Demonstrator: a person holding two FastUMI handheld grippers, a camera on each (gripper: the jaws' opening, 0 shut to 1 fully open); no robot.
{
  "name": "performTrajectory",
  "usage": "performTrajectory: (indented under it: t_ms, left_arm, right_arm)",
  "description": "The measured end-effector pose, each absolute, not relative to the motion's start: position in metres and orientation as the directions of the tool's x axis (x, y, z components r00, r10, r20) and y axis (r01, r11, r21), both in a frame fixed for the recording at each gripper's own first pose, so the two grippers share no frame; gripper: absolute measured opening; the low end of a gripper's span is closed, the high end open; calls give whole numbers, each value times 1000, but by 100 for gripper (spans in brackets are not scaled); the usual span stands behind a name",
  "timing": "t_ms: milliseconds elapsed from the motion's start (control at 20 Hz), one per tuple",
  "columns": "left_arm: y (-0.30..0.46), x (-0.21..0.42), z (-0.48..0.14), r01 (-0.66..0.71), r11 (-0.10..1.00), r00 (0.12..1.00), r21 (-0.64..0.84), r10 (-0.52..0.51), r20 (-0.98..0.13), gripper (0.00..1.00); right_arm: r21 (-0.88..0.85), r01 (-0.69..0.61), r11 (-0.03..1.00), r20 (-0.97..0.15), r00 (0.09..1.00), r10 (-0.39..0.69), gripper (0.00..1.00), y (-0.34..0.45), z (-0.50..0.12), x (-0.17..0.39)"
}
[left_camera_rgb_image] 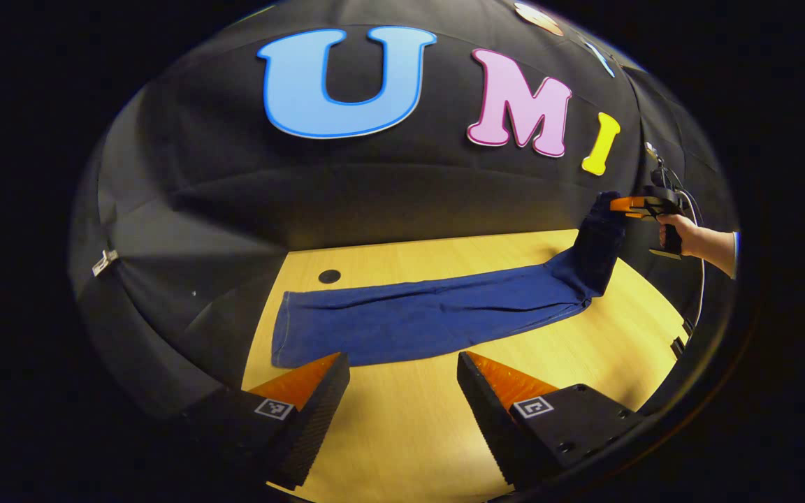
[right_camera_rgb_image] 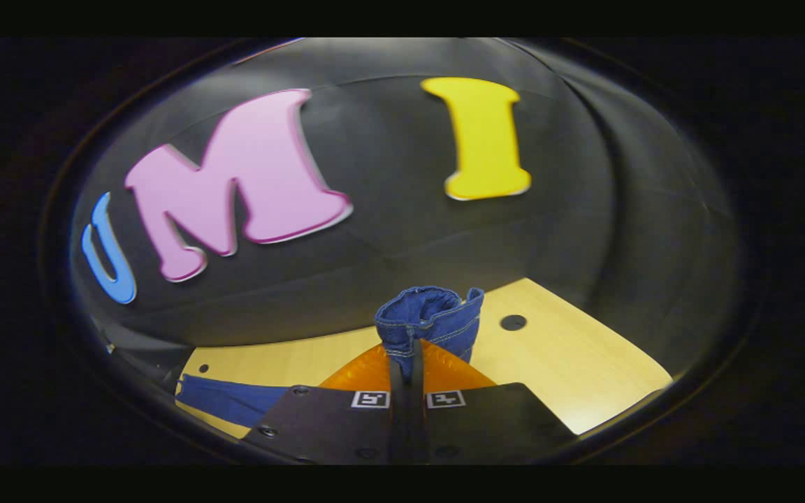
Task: Grasp the waist and the cuffs of the jeans and fold them to make the two legs overlap; first hold the waist and fold one-third of the jeans toward the cuffs, then hold the cuffs and fold the remaining one-third in the same direction to finish folding.
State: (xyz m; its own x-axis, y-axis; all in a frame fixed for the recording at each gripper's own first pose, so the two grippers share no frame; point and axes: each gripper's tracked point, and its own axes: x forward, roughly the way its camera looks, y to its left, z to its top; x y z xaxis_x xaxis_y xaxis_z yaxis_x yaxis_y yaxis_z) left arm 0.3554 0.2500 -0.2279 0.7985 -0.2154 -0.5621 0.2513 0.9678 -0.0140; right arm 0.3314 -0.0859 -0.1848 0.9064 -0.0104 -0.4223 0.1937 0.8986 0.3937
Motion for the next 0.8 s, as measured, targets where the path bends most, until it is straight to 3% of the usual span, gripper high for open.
performTrajectory:
  t_ms: [200, 250, 350, 500, 750, 800]
  left_arm:
    - [299, 334, -237, 196, 980, 815, 23, -149, -560, 98]
    - [306, 329, -239, 184, 983, 814, 21, -141, -564, 99]
    - [317, 318, -243, 166, 986, 808, 3, -134, -574, 99]
    - [327, 309, -249, 148, 989, 802, -4, -122, -585, 99]
    - [322, 318, -258, 151, 988, 786, -44, -147, -601, 99]
    - [320, 324, -261, 148, 987, 781, -65, -156, -604, 99]
  right_arm:
    - [302, 29, 953, -388, 917, 95, 4, -53, -188, 334]
    - [303, -9, 953, -392, 910, 134, 10, -41, -199, 334]
    - [334, -61, 941, -430, 878, 210, 4, -26, -236, 332]
    - [375, -107, 921, -505, 810, 300, 0, -17, -288, 332]
    - [418, -117, 901, -586, 723, 365, 4, -18, -342, 317]
    - [433, -113, 894, -602, 701, 381, 0, -12, -345, 312]
